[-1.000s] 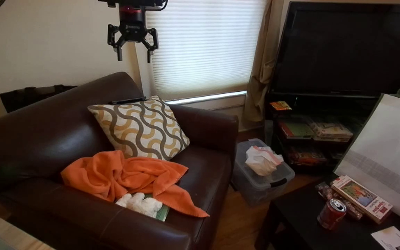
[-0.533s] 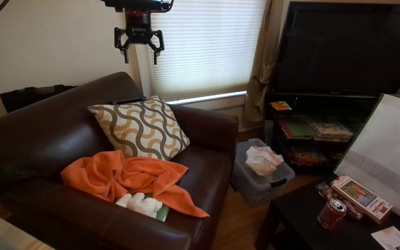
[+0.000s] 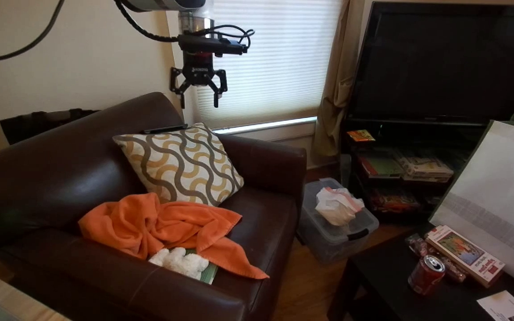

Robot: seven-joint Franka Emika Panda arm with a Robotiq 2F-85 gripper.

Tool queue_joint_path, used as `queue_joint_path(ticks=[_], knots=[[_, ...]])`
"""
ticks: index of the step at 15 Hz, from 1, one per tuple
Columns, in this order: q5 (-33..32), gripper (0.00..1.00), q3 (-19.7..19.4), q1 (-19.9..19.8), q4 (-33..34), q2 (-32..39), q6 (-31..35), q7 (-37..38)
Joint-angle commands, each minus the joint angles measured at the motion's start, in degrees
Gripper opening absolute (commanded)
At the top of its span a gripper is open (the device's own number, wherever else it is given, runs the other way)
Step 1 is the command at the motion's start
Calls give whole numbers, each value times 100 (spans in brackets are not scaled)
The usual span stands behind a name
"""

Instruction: Pick up the black remote and put it on the backrest of the couch

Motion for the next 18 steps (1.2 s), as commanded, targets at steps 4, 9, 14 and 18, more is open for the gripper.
queue_joint_path(ticks=[4, 9, 14, 18], knots=[[-13, 100, 51, -122, -7, 72, 21, -323], [381, 100, 185, 91, 1964, 1107, -1960, 935], [-348, 100, 384, 595, 3654, 1977, -3438, 1518], [-643, 100, 537, 721, 3749, 1978, -3697, 1339]])
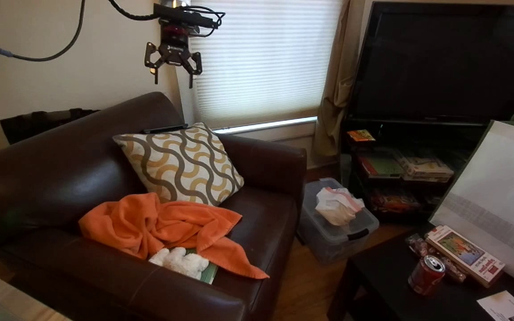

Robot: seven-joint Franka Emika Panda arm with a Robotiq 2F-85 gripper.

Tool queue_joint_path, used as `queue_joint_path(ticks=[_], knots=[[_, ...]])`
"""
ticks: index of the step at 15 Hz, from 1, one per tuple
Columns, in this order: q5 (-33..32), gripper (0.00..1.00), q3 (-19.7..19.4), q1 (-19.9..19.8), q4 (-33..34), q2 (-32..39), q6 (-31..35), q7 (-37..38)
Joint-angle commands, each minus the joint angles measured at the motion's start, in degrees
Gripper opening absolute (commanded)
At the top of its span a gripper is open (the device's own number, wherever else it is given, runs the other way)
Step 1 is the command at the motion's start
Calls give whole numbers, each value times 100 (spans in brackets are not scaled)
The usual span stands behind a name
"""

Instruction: Pick up the black remote and put it on the backrest of the couch

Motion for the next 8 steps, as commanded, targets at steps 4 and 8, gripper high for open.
queue_joint_path(ticks=[4, 8], knots=[[-160, 100, 94, 49, 401, 305, -157, -31], [-455, 100, 5, 290, 1711, 1249, -474, 81]])
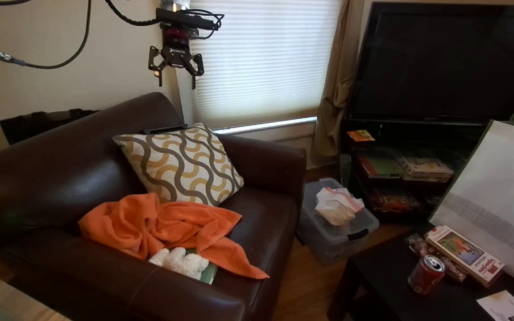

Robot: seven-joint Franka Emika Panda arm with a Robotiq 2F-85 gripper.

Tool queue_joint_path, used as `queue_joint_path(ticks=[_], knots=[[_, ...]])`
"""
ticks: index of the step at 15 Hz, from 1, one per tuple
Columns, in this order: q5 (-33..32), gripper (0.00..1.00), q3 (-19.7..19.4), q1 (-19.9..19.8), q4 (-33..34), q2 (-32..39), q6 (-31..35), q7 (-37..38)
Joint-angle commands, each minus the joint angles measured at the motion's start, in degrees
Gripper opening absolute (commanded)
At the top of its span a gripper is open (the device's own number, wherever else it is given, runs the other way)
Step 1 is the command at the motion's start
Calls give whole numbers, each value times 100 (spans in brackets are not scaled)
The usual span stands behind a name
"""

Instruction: Pick up the black remote and put it on the backrest of the couch

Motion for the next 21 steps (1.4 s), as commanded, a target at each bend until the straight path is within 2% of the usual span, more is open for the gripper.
queue_joint_path(ticks=[1, 5, 6, 7, 8, 10, 13, 14, 15, 17, 21], knots=[[-220, 100, -60, 293, 1355, 933, -487, 457], [-989, 100, -239, 812, 2368, 1567, -696, 334], [-1197, 100, -318, 970, 2678, 1756, -827, 185], [-1415, 100, -277, 1077, 2923, 1914, -784, -342], [-1068, 100, -170, 820, 2034, 1373, -508, 151], [-1123, 100, -181, 935, 2140, 1456, -515, 125], [-1121, 100, -183, 865, 2139, 1442, -515, 129], [-727, 100, -157, 788, 2328, 1513, -1047, 774], [-521, 100, -86, 794, 2445, 1559, -987, 1072], [-78, 100, -39, 894, 2806, 1791, -1271, 1768], [797, 100, 85, 1167, 3379, 2292, -1090, 3484]])
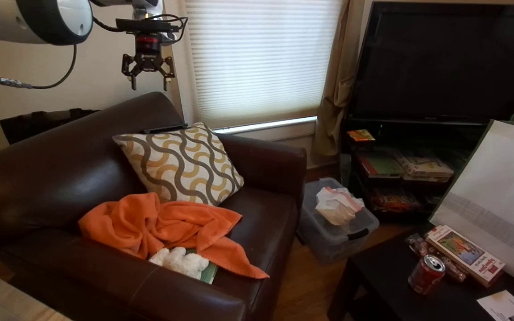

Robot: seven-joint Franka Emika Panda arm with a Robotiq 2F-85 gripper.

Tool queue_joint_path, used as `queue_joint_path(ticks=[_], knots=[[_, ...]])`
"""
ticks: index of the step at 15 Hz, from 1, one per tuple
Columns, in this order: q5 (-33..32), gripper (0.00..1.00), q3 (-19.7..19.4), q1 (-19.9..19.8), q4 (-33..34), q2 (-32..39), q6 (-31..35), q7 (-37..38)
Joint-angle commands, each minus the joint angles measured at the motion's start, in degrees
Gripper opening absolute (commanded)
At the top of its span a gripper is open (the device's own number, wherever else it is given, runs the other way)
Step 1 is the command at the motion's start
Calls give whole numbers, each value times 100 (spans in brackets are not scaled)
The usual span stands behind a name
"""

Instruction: Pick up the black remote and put it on the backrest of the couch

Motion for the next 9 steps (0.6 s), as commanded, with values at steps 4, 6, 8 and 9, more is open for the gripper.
queue_joint_path(ticks=[4, 6, 8, 9], knots=[[749, 100, -103, 228, 1273, 1129, 306, 2203], [681, 100, -245, 192, 1516, 1319, 383, 2633], [608, 100, -424, 139, 1726, 1438, 397, 3042], [620, 100, -485, 98, 1171, 1136, 692, 3300]])
